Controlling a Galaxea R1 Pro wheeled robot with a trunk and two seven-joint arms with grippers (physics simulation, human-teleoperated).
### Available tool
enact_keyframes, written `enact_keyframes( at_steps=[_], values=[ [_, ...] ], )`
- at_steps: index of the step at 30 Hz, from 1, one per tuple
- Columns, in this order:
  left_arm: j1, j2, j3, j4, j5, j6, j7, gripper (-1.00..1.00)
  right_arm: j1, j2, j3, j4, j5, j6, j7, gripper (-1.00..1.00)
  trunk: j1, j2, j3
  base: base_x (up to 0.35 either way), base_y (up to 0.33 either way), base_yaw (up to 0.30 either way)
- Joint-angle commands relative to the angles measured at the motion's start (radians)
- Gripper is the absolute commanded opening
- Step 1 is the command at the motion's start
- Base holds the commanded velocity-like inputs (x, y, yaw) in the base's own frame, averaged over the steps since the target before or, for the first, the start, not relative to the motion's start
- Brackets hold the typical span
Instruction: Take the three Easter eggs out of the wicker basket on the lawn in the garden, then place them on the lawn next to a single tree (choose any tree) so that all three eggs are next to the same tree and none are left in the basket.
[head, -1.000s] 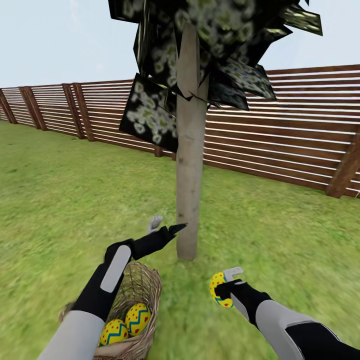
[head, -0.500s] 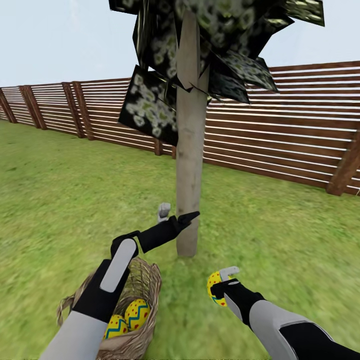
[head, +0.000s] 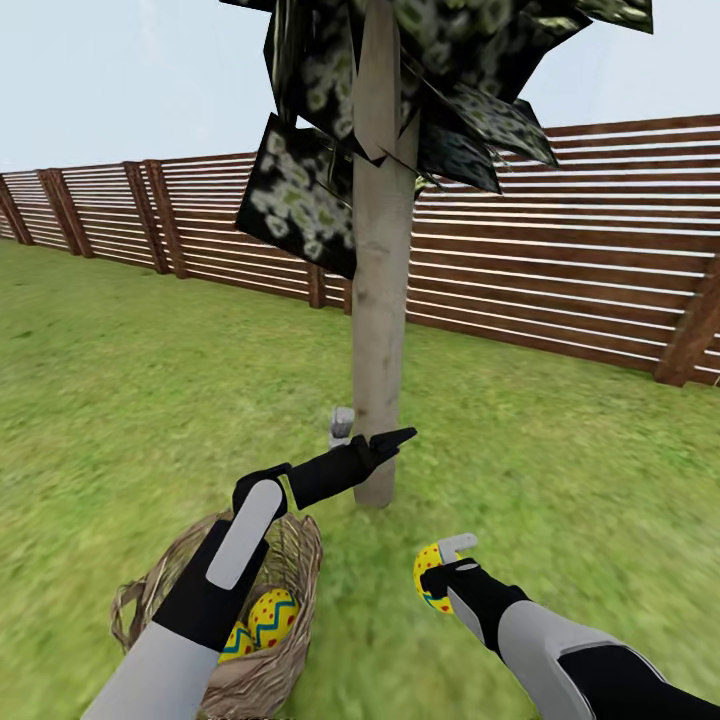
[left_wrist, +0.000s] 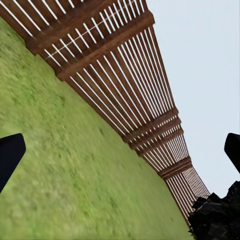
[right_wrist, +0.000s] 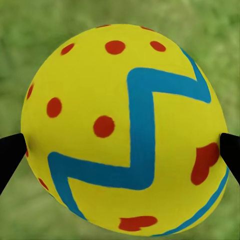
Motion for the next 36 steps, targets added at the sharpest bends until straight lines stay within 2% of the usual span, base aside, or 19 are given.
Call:
enact_keyframes(
  at_steps=[1, 17, 27, 28, 31, 34, 36],
  values=[
    [0.000, 0.000, 0.001, 0.000, 0.003, 0.005, -0.002, 1.00, 0.000, 0.000, 0.005, -0.002, 0.011, 0.009, -0.003, -1.00, 0.004, -0.008, -0.004, 0.000, 0.000, 0.000],
    [-0.001, -0.002, -0.001, 0.000, 0.005, 0.005, -0.002, 1.00, 0.000, -0.004, 0.005, -0.003, 0.011, 0.007, -0.003, -1.00, 0.065, -0.120, -0.054, 0.000, 0.000, 0.000],
    [-0.001, -0.002, -0.002, 0.000, 0.005, 0.004, -0.002, 1.00, 0.000, -0.004, 0.005, -0.006, 0.011, 0.005, -0.003, -1.00, 0.070, -0.122, -0.093, 0.000, 0.000, 0.000],
    [0.000, -0.003, -0.006, 0.000, 0.005, 0.004, -0.003, 1.00, 0.000, -0.004, 0.005, -0.008, 0.011, -0.002, -0.003, -1.00, 0.070, -0.122, -0.097, 0.000, 0.000, 0.000],
    [-0.001, -0.004, -0.061, -0.001, 0.014, 0.002, -0.003, 1.00, 0.000, -0.005, 0.004, -0.008, 0.009, -0.075, -0.003, -1.00, 0.071, -0.123, -0.108, 0.000, 0.000, 0.000],
    [0.000, -0.004, -0.073, -0.001, 0.047, 0.002, -0.003, 1.00, 0.000, -0.002, 0.005, -0.008, 0.010, -0.092, -0.003, -1.00, 0.073, -0.124, -0.120, 0.000, 0.000, 0.000],
    [0.000, -0.003, -0.074, -0.001, 0.052, 0.002, -0.003, 1.00, 0.000, 0.000, 0.005, -0.008, 0.010, -0.094, -0.003, -1.00, 0.074, -0.124, -0.128, 0.000, 0.000, 0.000]
  ],
)
